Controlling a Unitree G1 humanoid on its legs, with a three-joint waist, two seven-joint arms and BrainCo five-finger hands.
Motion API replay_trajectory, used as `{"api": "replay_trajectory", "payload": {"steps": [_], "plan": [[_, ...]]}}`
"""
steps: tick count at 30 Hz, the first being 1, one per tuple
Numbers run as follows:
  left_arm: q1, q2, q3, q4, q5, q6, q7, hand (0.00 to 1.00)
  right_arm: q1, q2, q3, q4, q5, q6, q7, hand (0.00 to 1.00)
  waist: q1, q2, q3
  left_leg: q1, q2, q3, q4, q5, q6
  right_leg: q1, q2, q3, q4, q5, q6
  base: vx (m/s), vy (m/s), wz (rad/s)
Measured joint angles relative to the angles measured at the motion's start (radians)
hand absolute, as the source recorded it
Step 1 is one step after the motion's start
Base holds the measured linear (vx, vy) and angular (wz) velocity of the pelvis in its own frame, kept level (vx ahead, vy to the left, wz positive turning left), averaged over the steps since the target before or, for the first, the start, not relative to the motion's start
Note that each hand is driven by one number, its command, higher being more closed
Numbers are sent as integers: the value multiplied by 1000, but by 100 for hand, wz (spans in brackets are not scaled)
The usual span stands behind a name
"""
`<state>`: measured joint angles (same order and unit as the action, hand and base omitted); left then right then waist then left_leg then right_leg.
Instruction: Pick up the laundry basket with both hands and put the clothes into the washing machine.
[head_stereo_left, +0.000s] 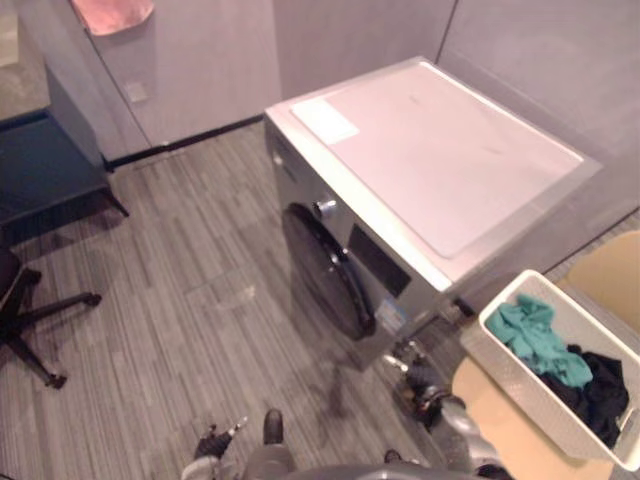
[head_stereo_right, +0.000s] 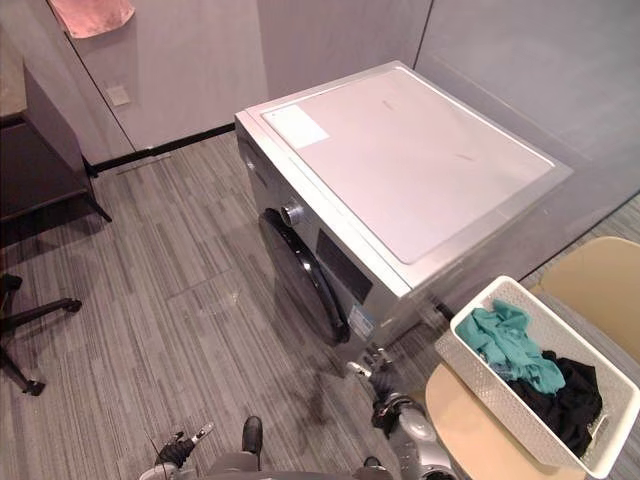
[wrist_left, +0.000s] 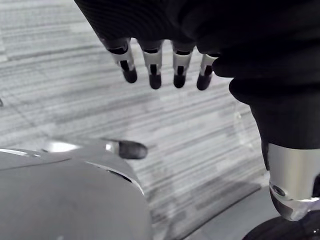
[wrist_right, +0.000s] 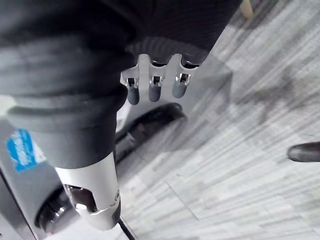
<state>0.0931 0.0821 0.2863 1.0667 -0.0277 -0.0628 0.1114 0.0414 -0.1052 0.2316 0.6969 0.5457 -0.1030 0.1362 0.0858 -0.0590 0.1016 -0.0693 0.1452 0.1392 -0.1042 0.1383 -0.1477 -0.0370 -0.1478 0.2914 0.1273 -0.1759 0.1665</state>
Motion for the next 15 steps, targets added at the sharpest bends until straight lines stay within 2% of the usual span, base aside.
{"api": "replay_trajectory", "payload": {"steps": [2,4,6,9,10,12,15], "plan": [[7,-3,3,3,0,10,0,0,39,-1,4,9,-7,10,8,0,-4,16,-1,0,31,-5,0,0,-3,0,34,-20,12,-3,-8,-190,-120,16],[11,-4,3,2,0,10,-1,0,44,-5,14,8,-7,16,13,0,-3,16,-2,-3,38,-4,0,0,-4,-2,41,-20,13,-2,-8,-127,-58,9],[11,-1,3,2,0,10,0,0,43,-5,19,8,-7,17,16,0,2,4,2,-5,35,2,0,0,-4,-2,40,-10,12,-3,-8,-87,-16,-1],[12,22,4,-1,0,10,2,0,34,10,71,8,-6,18,23,0,13,-37,8,3,29,14,0,1,-3,2,39,19,10,0,-11,-18,-3,-8],[15,35,4,-1,0,11,3,0,28,30,100,8,-6,20,26,0,13,-52,13,8,28,14,0,7,-4,18,39,21,6,10,-23,0,0,0],[20,50,4,-1,0,13,3,0,16,58,142,8,-6,23,41,0,15,-74,17,34,27,12,0,14,-6,50,36,20,-2,18,-15,41,-8,4],[13,50,3,-1,1,14,4,0,-31,61,196,-37,-5,23,44,0,37,-77,19,49,28,10,0,15,-9,71,34,16,-13,18,-15,8,-4,2]]}}
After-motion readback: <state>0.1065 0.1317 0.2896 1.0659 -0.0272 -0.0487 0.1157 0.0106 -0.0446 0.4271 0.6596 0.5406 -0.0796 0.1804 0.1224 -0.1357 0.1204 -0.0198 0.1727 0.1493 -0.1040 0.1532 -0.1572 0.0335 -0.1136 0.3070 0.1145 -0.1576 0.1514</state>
